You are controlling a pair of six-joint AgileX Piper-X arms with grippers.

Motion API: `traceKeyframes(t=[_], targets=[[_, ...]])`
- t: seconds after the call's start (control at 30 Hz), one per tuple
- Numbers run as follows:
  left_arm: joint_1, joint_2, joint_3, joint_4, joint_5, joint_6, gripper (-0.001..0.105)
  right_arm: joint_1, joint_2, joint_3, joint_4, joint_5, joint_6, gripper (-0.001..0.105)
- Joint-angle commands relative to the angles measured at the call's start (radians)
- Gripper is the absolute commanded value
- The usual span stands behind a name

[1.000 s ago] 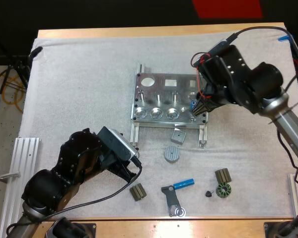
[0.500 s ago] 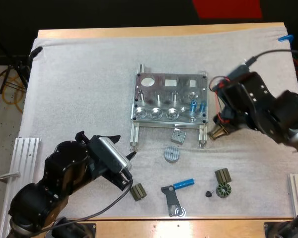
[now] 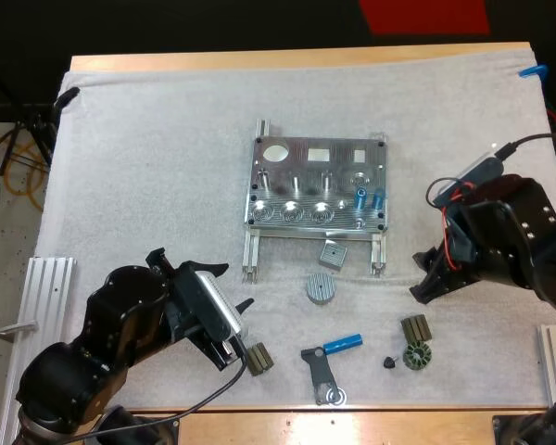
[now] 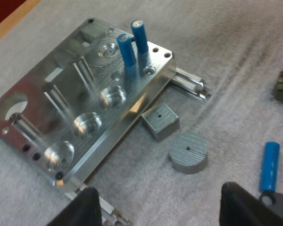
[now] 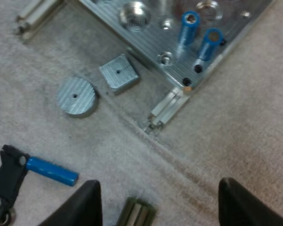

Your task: Load cells from right to left

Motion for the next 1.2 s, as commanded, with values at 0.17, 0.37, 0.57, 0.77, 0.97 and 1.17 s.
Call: traceKeyframes(t=[0.17, 0.37, 0.57, 0.77, 0.97, 1.17], targets=[[-0.14, 0.002, -0.01, -0.011, -0.025, 0.022, 0.054, -0.005, -0.024, 0.005, 0.011, -0.11, 0.009, 0.054], [-0.338, 0.071, -0.01, -0.015, -0.159, 0.022, 0.054, -0.005, -0.028, 0.005, 0.022, -0.219, 0.047, 0.054], [-0.451, 0.186, -0.01, -0.023, -0.23, 0.022, 0.054, -0.005, -0.028, 0.009, 0.103, -0.273, 0.065, 0.054], [-0.458, 0.256, -0.01, -0.098, -0.22, 0.022, 0.054, -0.005, -0.066, 0.063, 0.164, -0.341, 0.065, 0.054], [-0.461, 0.282, -0.01, -0.143, -0.164, 0.022, 0.054, -0.005, -0.116, 0.124, 0.183, -0.367, 0.063, 0.054], [-0.463, 0.337, -0.01, -0.145, -0.162, 0.022, 0.054, -0.005, -0.161, 0.138, 0.183, -0.376, 0.057, 0.054]])
